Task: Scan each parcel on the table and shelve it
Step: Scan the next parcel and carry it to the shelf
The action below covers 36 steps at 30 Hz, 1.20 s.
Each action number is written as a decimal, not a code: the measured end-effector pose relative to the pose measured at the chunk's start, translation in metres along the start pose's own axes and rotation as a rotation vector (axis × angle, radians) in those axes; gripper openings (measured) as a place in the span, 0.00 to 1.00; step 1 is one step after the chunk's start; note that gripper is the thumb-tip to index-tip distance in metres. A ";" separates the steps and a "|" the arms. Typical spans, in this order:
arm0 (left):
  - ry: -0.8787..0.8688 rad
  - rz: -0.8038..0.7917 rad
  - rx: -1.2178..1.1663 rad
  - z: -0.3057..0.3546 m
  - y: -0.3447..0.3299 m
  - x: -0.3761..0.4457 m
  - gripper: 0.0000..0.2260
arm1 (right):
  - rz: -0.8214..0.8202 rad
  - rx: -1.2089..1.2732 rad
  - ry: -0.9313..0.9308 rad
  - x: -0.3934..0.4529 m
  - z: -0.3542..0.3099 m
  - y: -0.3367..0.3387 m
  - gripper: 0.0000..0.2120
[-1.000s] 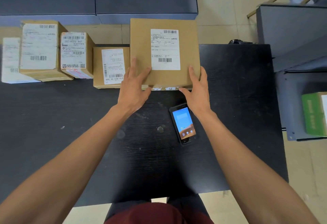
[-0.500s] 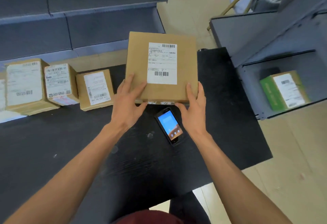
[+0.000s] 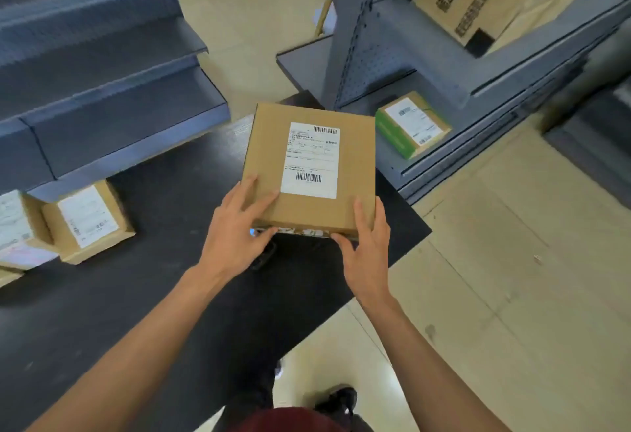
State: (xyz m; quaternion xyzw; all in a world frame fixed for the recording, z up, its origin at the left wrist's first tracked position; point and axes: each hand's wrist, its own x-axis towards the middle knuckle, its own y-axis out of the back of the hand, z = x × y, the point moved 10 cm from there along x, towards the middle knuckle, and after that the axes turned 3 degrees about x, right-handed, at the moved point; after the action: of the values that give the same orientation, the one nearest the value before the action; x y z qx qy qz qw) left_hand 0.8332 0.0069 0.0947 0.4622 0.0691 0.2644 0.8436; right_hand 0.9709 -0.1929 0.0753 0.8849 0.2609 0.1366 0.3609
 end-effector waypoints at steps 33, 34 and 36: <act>-0.632 -0.195 -0.175 0.480 -0.244 0.040 0.33 | 0.710 -0.095 -0.238 -0.145 0.291 0.407 0.34; -0.628 -0.196 -0.185 0.484 -0.250 0.050 0.33 | 0.706 -0.098 -0.232 -0.135 0.297 0.412 0.34; -0.608 -0.198 -0.201 0.492 -0.261 0.073 0.32 | 0.694 -0.101 -0.226 -0.113 0.308 0.424 0.34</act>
State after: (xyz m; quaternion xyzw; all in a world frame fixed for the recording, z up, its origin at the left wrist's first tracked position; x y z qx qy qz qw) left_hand 1.1723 -0.4348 0.1685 0.4254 -0.1676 0.0366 0.8886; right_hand 1.1639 -0.6861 0.1539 0.9114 -0.1034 0.1650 0.3626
